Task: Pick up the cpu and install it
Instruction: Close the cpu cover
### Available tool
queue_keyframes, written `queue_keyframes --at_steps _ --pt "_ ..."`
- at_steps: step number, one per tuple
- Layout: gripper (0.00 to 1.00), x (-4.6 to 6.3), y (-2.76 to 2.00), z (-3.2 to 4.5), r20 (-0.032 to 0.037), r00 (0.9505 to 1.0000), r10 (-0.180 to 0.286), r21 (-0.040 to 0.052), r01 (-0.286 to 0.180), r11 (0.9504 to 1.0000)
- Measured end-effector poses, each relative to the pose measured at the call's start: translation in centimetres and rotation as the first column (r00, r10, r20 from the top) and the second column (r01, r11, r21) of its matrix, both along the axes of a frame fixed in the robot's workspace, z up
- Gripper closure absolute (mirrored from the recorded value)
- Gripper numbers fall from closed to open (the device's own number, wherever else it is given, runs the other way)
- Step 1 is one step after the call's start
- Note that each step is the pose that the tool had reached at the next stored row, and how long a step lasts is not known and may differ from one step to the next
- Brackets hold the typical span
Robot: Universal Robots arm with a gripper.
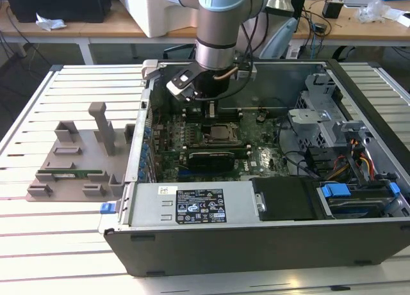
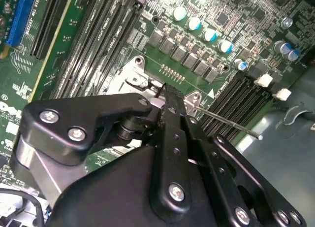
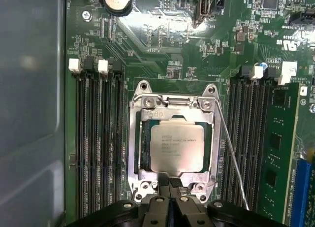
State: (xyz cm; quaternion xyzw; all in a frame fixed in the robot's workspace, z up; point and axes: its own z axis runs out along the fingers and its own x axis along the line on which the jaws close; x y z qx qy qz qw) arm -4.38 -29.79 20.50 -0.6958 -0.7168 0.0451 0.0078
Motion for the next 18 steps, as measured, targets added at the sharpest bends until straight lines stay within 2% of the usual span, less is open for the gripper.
queue_keyframes --at_steps 4,11,18 --pt "0.89 1.3 0.00 0.05 0.0001 1.0000 0.002 0.0111 -0.002 0.9999" --pt "0.89 3.0 0.00 0.70 -0.0046 1.0000 0.002 0.0129 -0.002 0.9999" --pt "0.89 3.0 0.00 4.17 -0.0046 1.0000 0.002 0.0128 -0.002 0.9999"
